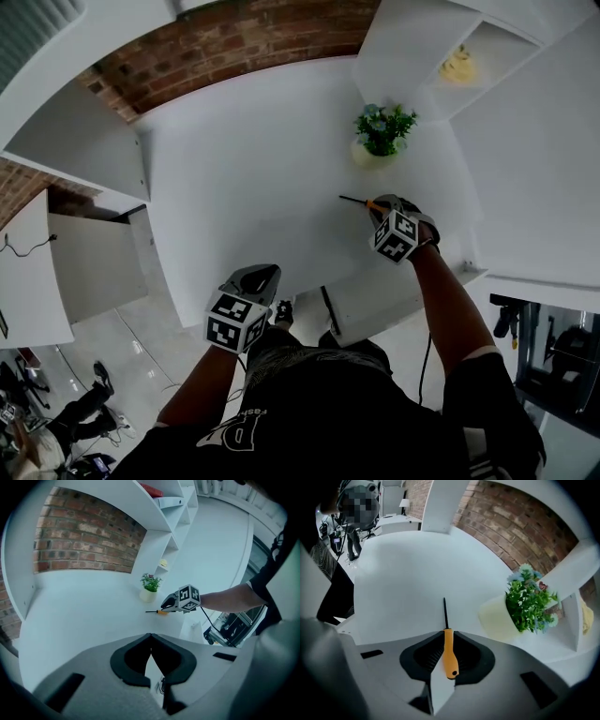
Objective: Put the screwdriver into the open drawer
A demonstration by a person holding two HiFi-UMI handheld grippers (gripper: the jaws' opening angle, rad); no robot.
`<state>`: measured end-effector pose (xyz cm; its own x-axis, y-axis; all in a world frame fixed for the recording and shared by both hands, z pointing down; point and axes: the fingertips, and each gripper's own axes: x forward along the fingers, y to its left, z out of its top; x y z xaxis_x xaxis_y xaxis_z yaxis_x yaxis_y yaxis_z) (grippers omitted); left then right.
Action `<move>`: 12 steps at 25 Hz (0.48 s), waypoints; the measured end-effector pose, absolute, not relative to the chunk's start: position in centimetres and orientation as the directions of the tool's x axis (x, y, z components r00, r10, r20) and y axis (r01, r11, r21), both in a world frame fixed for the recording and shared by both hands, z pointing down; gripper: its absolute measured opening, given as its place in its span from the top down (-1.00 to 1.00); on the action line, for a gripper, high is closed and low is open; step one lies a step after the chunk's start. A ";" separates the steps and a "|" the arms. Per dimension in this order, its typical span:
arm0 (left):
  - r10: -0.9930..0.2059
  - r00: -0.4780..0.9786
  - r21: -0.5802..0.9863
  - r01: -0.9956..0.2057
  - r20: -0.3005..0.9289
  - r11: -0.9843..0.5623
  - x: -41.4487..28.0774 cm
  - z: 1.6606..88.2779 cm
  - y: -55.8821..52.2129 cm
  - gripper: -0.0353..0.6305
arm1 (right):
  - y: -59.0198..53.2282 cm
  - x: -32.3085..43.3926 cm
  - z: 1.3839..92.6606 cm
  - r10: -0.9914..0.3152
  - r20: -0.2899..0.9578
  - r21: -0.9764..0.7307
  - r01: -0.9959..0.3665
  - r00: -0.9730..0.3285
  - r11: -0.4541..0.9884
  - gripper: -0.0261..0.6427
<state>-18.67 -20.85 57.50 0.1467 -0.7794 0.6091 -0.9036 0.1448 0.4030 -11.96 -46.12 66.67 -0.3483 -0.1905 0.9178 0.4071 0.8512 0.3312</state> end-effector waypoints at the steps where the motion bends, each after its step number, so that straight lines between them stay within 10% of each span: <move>1: -0.778 0.142 0.404 -0.902 0.612 0.154 -18.6 57.6 -20.8 0.84 | -46.3 -12.1 67.0 -0.187 0.922 0.328 0.424 -0.340 0.844 0.78; 12: -0.768 0.117 0.426 -0.879 0.629 0.215 -17.6 58.8 -20.2 0.84 | -46.8 -12.5 68.4 -0.098 0.958 0.226 0.495 -0.270 0.839 0.77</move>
<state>-17.56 -20.18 58.78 0.1174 -0.7681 0.6294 -0.8788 0.2149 0.4261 -12.50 -46.79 68.44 -0.2698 -0.0985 0.9579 0.4950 0.8390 0.2257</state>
